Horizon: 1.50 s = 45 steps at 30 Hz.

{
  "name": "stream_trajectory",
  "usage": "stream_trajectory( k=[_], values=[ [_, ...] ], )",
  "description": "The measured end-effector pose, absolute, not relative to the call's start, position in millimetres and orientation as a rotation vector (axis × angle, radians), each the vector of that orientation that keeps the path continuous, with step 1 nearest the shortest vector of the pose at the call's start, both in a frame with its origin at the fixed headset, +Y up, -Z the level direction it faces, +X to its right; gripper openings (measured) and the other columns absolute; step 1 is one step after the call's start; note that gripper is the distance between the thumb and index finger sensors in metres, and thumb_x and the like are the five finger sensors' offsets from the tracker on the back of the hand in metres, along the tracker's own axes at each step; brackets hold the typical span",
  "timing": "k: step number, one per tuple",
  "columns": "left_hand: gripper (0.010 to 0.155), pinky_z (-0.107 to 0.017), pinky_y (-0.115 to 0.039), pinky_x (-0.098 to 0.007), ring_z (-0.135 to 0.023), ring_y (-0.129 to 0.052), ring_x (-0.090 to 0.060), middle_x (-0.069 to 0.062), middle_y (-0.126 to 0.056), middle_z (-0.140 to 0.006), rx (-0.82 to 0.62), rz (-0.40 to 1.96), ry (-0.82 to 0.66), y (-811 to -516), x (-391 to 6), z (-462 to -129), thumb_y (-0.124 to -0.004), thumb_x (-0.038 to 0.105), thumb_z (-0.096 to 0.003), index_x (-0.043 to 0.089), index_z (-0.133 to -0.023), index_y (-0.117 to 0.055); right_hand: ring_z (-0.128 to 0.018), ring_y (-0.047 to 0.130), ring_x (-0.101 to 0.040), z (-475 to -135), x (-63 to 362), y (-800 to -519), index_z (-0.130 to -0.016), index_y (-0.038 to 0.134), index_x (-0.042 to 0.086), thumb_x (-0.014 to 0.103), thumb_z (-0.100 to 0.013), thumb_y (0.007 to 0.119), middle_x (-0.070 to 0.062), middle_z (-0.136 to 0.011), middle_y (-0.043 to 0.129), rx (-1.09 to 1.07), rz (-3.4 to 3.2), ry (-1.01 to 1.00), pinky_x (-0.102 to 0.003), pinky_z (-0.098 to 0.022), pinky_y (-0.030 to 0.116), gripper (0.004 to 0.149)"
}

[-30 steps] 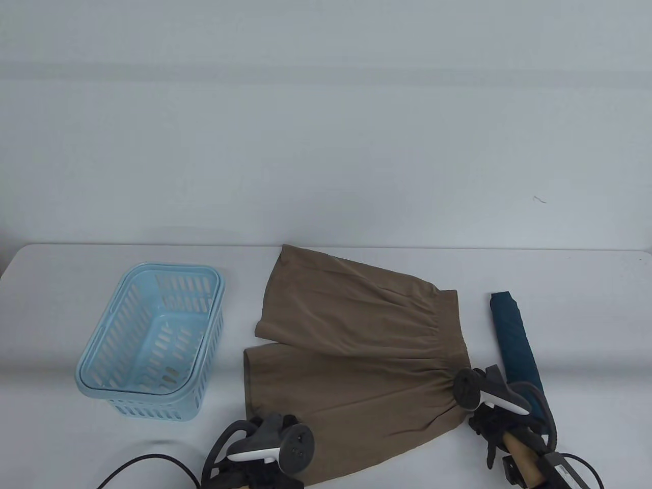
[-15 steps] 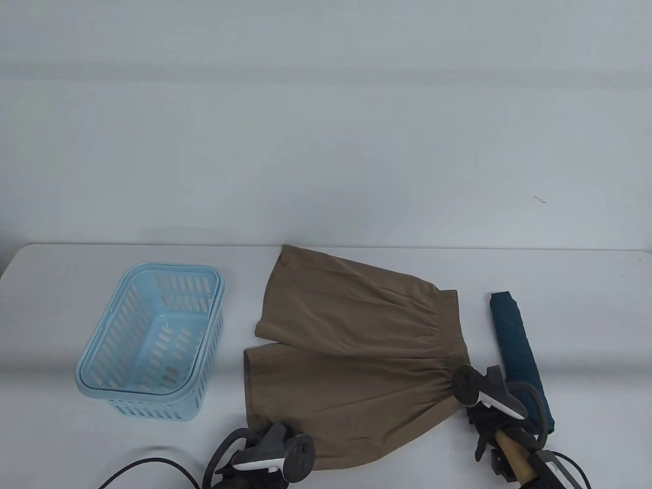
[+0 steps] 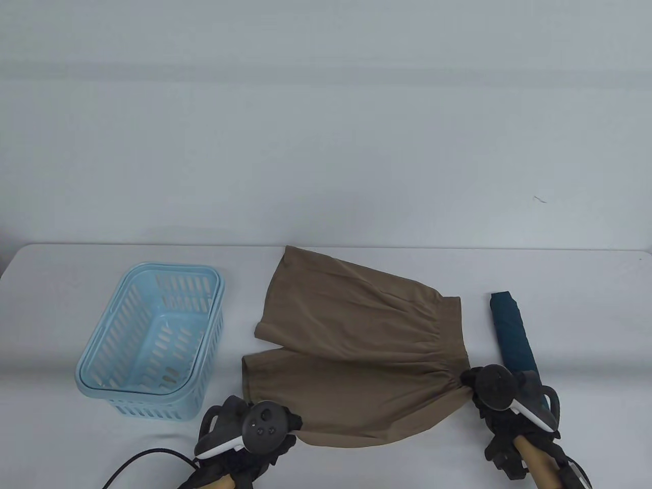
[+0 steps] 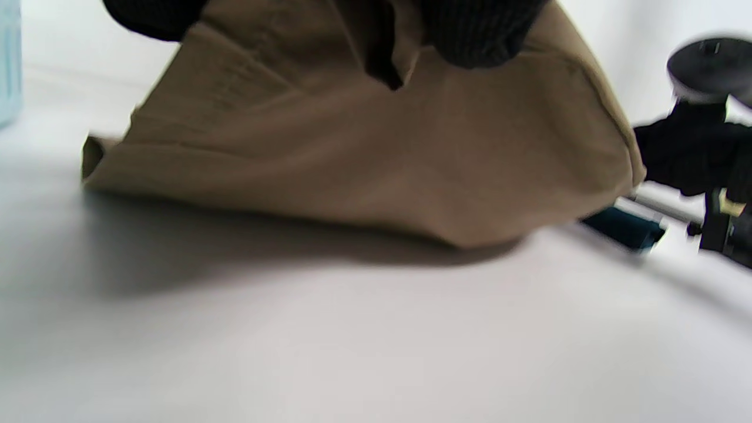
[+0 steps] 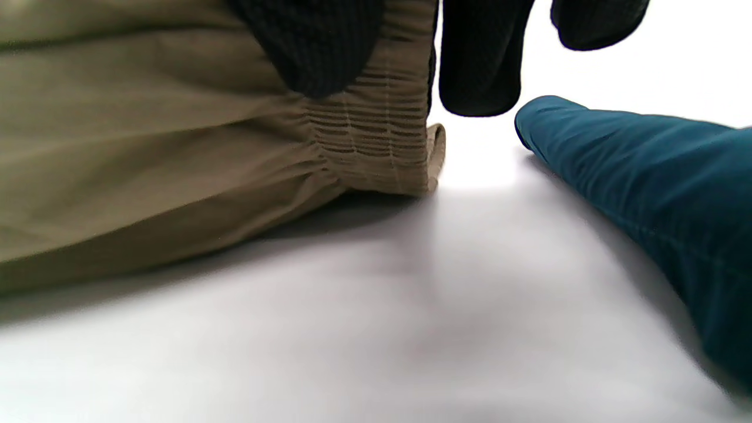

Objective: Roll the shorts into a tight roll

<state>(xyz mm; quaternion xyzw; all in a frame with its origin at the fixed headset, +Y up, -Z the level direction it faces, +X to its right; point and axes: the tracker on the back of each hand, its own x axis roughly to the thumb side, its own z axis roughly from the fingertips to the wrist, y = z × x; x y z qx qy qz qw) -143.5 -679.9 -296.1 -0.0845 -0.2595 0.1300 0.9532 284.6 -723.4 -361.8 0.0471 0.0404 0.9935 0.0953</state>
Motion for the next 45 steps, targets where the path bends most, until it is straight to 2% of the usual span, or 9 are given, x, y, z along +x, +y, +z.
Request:
stream_trajectory(
  k=[6, 15, 22, 26, 33, 45],
  values=[
    [0.045, -0.068, -0.058, -0.065, -0.090, -0.085, -0.042, -0.016, -0.083, -0.100, -0.070, 0.326, -0.553, -635, -152, -281, -0.068, 0.037, -0.0539, 0.017, -0.093, -0.079, -0.095, 0.074, -0.038, -349, 297, -704, -0.095, 0.070, 0.021, 0.024, -0.049, 0.071, -0.009, -0.103, 0.074, 0.172, 2.722, 0.206, -0.066, -0.069, 0.050, 0.046],
    [0.045, -0.068, -0.058, -0.066, -0.090, -0.085, -0.043, -0.016, -0.083, -0.100, 0.108, 0.373, -0.597, -576, -166, -244, -0.067, 0.037, -0.0550, 0.017, -0.093, -0.079, -0.095, 0.075, -0.037, -326, 320, -671, -0.096, 0.071, 0.021, 0.029, -0.050, 0.071, -0.009, -0.102, 0.076, 0.288, 2.467, 0.266, -0.067, -0.069, 0.048, 0.047],
    [0.045, -0.068, -0.058, -0.066, -0.090, -0.085, -0.043, -0.017, -0.083, -0.101, 0.170, 0.450, -0.619, -543, -167, -240, -0.066, 0.038, -0.0558, 0.017, -0.094, -0.079, -0.090, 0.076, -0.041, -314, 323, -644, -0.097, 0.071, 0.014, 0.027, -0.052, 0.067, -0.016, -0.098, 0.077, 0.179, 2.316, 0.198, -0.072, -0.067, 0.043, 0.046],
    [0.046, -0.068, -0.057, -0.066, -0.091, -0.084, -0.043, -0.017, -0.082, -0.101, 0.155, 0.407, -0.547, -539, -166, -258, -0.065, 0.038, -0.0561, 0.017, -0.094, -0.079, -0.087, 0.077, -0.042, -318, 321, -644, -0.096, 0.072, 0.013, 0.028, -0.053, 0.068, -0.018, -0.096, 0.077, 0.098, 2.326, 0.173, -0.072, -0.066, 0.047, 0.047],
    [0.045, -0.069, -0.053, -0.069, -0.091, -0.083, -0.045, -0.018, -0.081, -0.102, 0.044, 0.357, -0.401, -553, -161, -308, -0.066, 0.037, -0.0561, 0.016, -0.094, -0.079, -0.087, 0.077, -0.043, -338, 312, -651, -0.097, 0.071, 0.013, 0.028, -0.053, 0.067, -0.018, -0.098, 0.076, -0.015, 2.448, 0.158, -0.069, -0.066, 0.051, 0.047],
    [0.046, -0.069, -0.047, -0.070, -0.094, -0.080, -0.046, -0.019, -0.078, -0.104, -0.094, 0.279, -0.103, -608, -151, -432, -0.065, 0.038, -0.0557, 0.018, -0.095, -0.078, -0.094, 0.070, -0.045, -399, 297, -681, -0.099, 0.069, 0.017, 0.029, -0.053, 0.067, -0.018, -0.104, 0.070, -0.111, 2.626, 0.211, -0.070, -0.068, 0.047, 0.048]
  ],
)
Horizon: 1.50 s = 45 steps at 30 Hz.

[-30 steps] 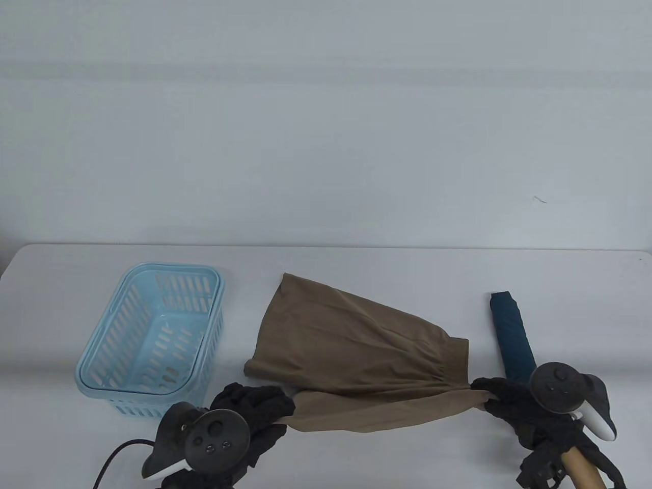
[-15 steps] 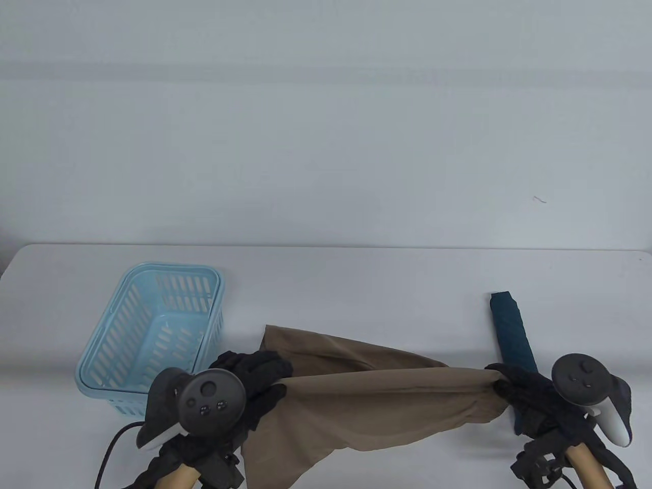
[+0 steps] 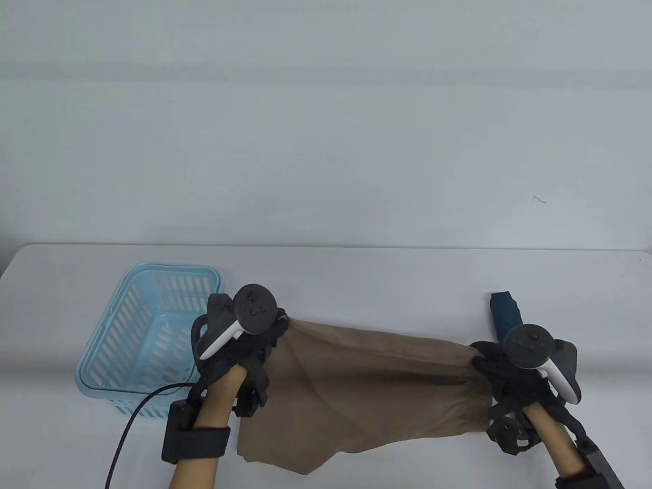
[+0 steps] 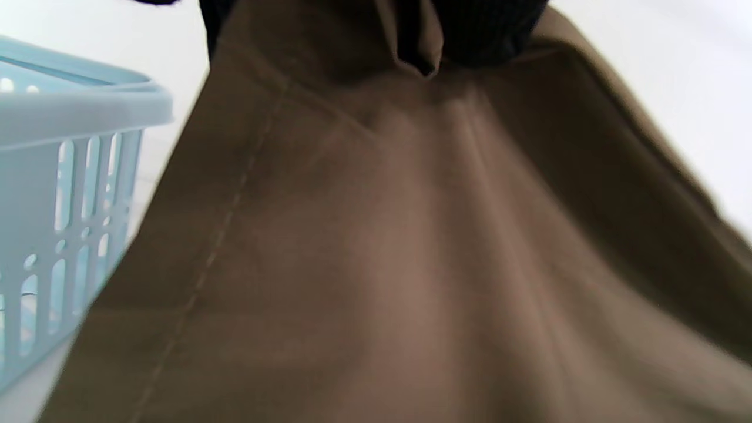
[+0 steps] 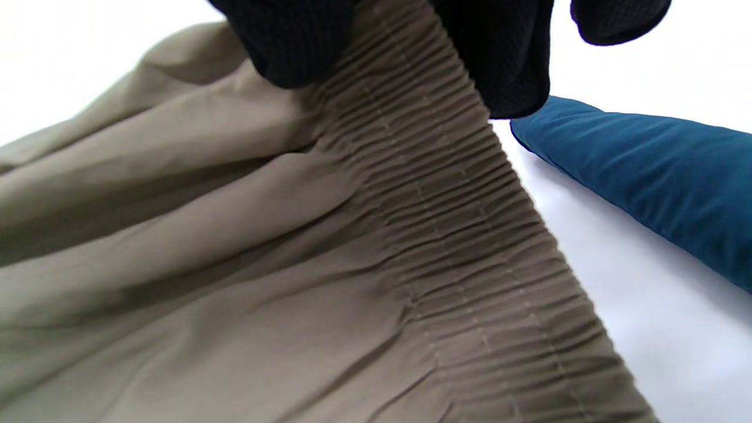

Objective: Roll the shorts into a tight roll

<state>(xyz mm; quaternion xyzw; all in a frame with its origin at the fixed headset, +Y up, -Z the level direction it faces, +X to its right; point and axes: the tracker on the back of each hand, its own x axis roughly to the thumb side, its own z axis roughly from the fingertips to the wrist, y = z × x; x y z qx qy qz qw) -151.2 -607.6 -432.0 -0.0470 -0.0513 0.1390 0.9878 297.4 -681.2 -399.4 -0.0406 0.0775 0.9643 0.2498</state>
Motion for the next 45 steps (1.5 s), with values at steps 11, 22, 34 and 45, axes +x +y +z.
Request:
stream_trajectory(
  k=[11, 22, 34, 45],
  values=[
    [0.056, -0.070, -0.044, -0.069, -0.102, -0.065, -0.050, -0.020, -0.064, -0.112, -0.068, 0.155, -0.096, -626, -113, -458, -0.062, 0.040, -0.0555, 0.014, -0.105, -0.062, -0.102, 0.053, -0.049, -400, 305, -693, -0.108, 0.052, 0.019, 0.030, -0.053, 0.064, -0.020, -0.114, 0.051, -0.149, 2.718, 0.157, -0.070, -0.069, 0.042, 0.057],
    [0.057, -0.069, -0.042, -0.070, -0.102, -0.062, -0.052, -0.022, -0.060, -0.113, -0.134, 0.166, -0.264, -652, -86, -388, -0.062, 0.039, -0.0559, 0.012, -0.107, -0.059, -0.099, 0.063, -0.048, -365, 278, -669, -0.106, 0.058, 0.016, 0.030, -0.053, 0.064, -0.018, -0.109, 0.064, -0.013, 2.807, 0.014, -0.070, -0.068, 0.046, 0.054],
    [0.060, -0.067, -0.033, -0.074, -0.104, -0.049, -0.055, -0.024, -0.048, -0.116, -0.192, 0.064, -0.369, -707, -50, -346, -0.062, 0.037, -0.0559, 0.011, -0.109, -0.053, -0.104, 0.054, -0.045, -363, 227, -718, -0.106, 0.056, 0.017, 0.030, -0.053, 0.065, -0.013, -0.114, 0.058, 0.213, 2.912, 0.148, -0.064, -0.071, 0.048, 0.056],
    [0.062, -0.067, -0.032, -0.074, -0.104, -0.045, -0.057, -0.026, -0.040, -0.117, -0.377, 0.050, -0.395, -757, -48, -339, -0.062, 0.037, -0.0560, 0.010, -0.110, -0.047, -0.108, 0.039, -0.042, -362, 219, -756, -0.107, 0.048, 0.020, 0.028, -0.053, 0.063, -0.011, -0.117, 0.047, 0.324, 3.047, 0.369, -0.064, -0.073, 0.039, 0.057]
  ],
)
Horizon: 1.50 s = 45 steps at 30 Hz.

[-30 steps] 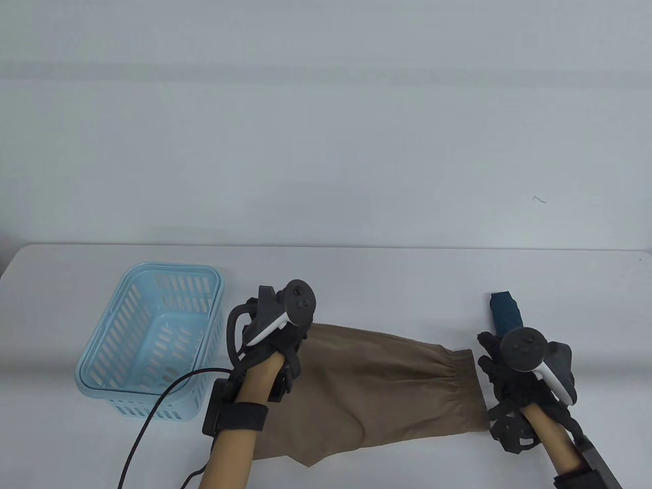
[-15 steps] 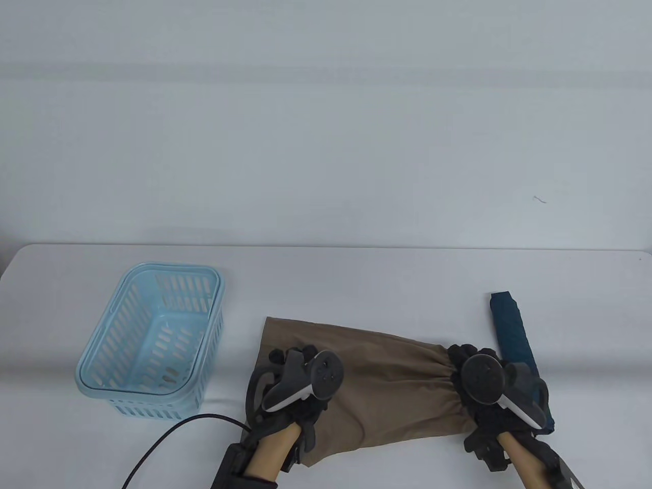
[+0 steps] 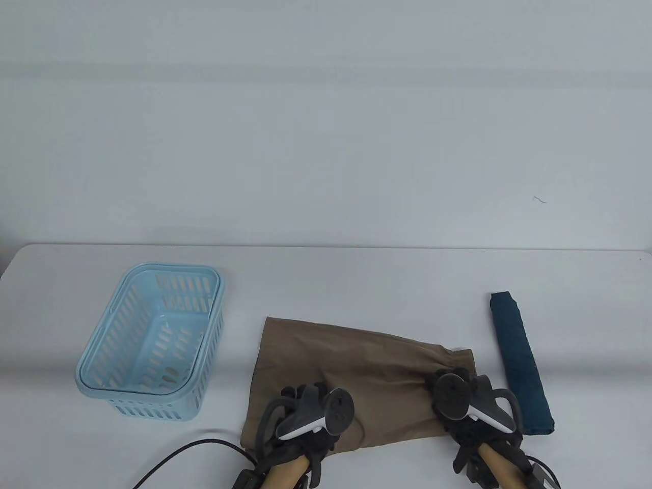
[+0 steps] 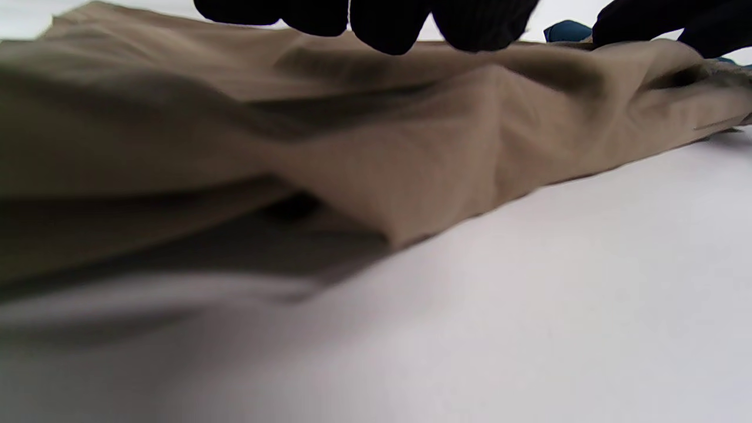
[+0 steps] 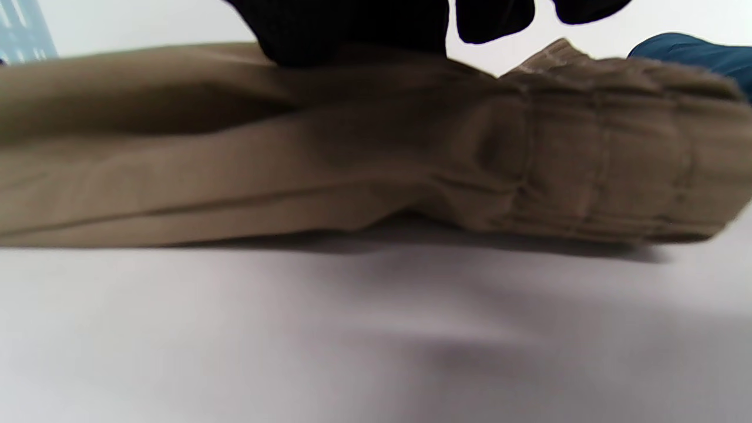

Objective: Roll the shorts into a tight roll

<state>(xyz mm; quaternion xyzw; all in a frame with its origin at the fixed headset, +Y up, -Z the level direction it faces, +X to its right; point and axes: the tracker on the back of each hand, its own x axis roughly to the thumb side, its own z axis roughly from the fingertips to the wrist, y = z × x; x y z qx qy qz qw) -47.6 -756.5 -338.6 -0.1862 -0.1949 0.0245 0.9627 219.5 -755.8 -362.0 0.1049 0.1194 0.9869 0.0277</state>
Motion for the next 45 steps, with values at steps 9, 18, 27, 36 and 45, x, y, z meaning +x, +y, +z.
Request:
stream_trajectory(
  k=[9, 18, 27, 36, 45],
  values=[
    [0.064, -0.067, -0.032, -0.074, -0.103, -0.038, -0.056, -0.026, -0.033, -0.115, -0.501, 0.068, -0.397, -781, -48, -334, -0.060, 0.036, -0.0566, 0.008, -0.110, -0.039, -0.108, 0.031, -0.038, -359, 213, -782, -0.105, 0.046, 0.021, 0.026, -0.054, 0.060, -0.008, -0.116, 0.040, 0.363, 3.110, 0.544, -0.063, -0.074, 0.031, 0.053],
    [0.062, -0.067, -0.032, -0.073, -0.103, -0.038, -0.055, -0.025, -0.033, -0.115, -0.511, 0.092, -0.378, -779, -49, -336, -0.060, 0.035, -0.0567, 0.009, -0.110, -0.040, -0.108, 0.033, -0.039, -357, 211, -783, -0.105, 0.047, 0.020, 0.026, -0.054, 0.060, -0.009, -0.115, 0.041, 0.361, 3.121, 0.510, -0.063, -0.073, 0.032, 0.053],
    [0.053, -0.069, -0.037, -0.072, -0.104, -0.050, -0.047, -0.016, -0.047, -0.114, -0.484, 0.070, -0.330, -772, -54, -347, -0.061, 0.036, -0.0569, 0.016, -0.106, -0.055, -0.107, 0.035, -0.039, -357, 205, -780, -0.105, 0.047, 0.019, 0.025, -0.054, 0.060, -0.011, -0.115, 0.043, 0.327, 3.140, 0.563, -0.063, -0.073, 0.033, 0.053],
    [0.046, -0.069, -0.040, -0.072, -0.103, -0.059, -0.045, -0.011, -0.057, -0.112, -0.491, 0.031, -0.253, -766, -59, -375, -0.065, 0.037, -0.0559, 0.018, -0.097, -0.065, -0.103, 0.046, -0.042, -353, 183, -770, -0.103, 0.050, 0.013, 0.022, -0.054, 0.062, -0.017, -0.110, 0.048, 0.392, 3.154, 0.722, -0.061, -0.073, 0.039, 0.052],
    [0.042, -0.069, -0.039, -0.072, -0.102, -0.062, -0.047, -0.013, -0.057, -0.110, -0.545, -0.048, -0.180, -764, -49, -408, -0.066, 0.037, -0.0556, 0.015, -0.091, -0.068, -0.091, 0.059, -0.044, -347, 167, -762, -0.100, 0.057, 0.009, 0.024, -0.054, 0.063, -0.023, -0.101, 0.057, 0.470, 3.026, 0.862, -0.056, -0.070, 0.052, 0.049]
  ],
)
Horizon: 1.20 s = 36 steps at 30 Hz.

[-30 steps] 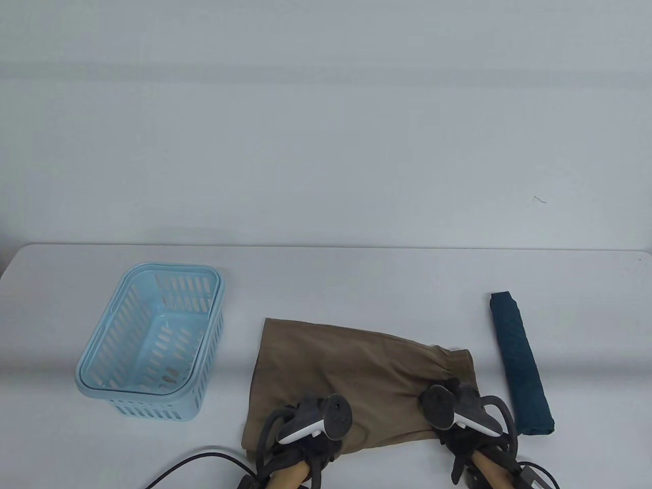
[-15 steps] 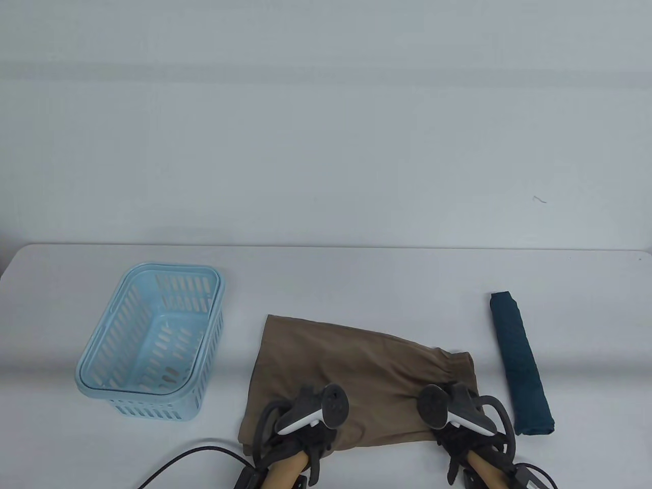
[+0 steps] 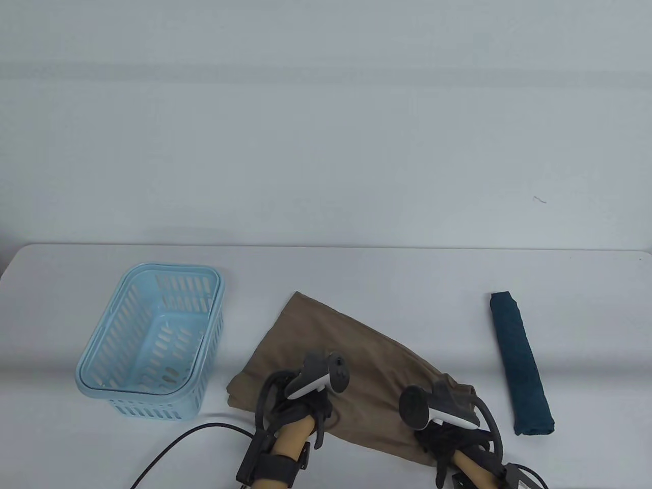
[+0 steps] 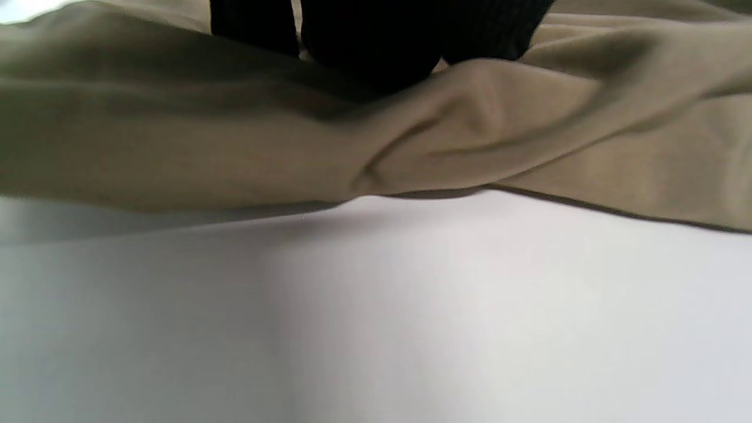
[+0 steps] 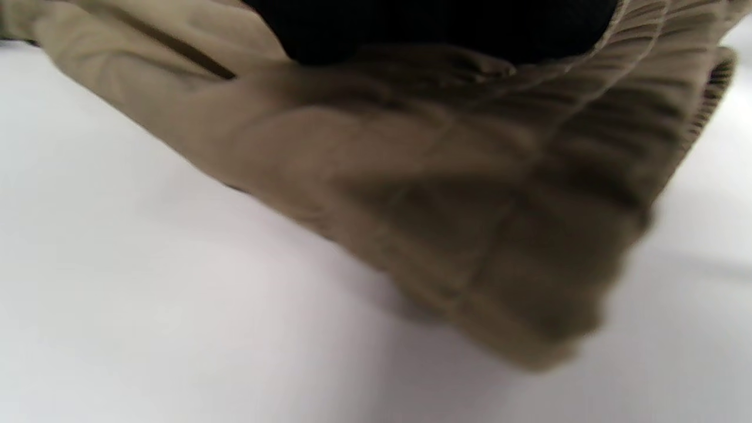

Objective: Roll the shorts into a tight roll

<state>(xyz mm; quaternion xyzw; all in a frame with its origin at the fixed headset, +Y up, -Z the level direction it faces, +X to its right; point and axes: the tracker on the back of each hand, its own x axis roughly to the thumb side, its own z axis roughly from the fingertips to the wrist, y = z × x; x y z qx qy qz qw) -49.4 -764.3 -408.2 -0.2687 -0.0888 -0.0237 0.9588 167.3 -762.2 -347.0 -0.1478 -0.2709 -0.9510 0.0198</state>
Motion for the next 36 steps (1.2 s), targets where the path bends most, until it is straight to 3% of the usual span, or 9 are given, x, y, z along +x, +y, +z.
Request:
stream_trajectory(
  k=[15, 24, 36],
  values=[
    [0.046, -0.069, -0.035, -0.073, -0.105, -0.052, -0.047, -0.014, -0.047, -0.113, -0.603, -0.124, -0.141, -767, -38, -442, -0.064, 0.040, -0.0553, 0.011, -0.091, -0.062, -0.080, 0.067, -0.041, -345, 157, -766, -0.099, 0.059, 0.007, 0.025, -0.054, 0.063, -0.024, -0.093, 0.059, -0.600, -3.021, -0.976, -0.053, -0.064, 0.058, 0.048],
    [0.050, -0.069, -0.031, -0.074, -0.106, -0.044, -0.049, -0.019, -0.041, -0.114, -0.650, -0.136, -0.103, -766, -42, -463, -0.066, 0.045, -0.0525, 0.017, -0.093, -0.057, -0.075, 0.067, -0.040, -344, 147, -771, -0.098, 0.057, 0.006, 0.026, -0.054, 0.062, -0.026, -0.090, 0.057, -0.667, -3.082, -1.053, -0.052, -0.060, 0.059, 0.048],
    [0.054, -0.070, -0.032, -0.073, -0.106, -0.046, -0.048, -0.018, -0.043, -0.114, -0.585, -0.419, -0.154, -772, -16, -485, -0.069, 0.044, -0.0501, 0.013, -0.092, -0.054, -0.071, 0.068, -0.037, -344, 123, -777, -0.099, 0.053, 0.007, 0.026, -0.054, 0.063, -0.026, -0.087, 0.055, -0.737, -3.117, -1.120, -0.048, -0.058, 0.060, 0.050]
  ],
)
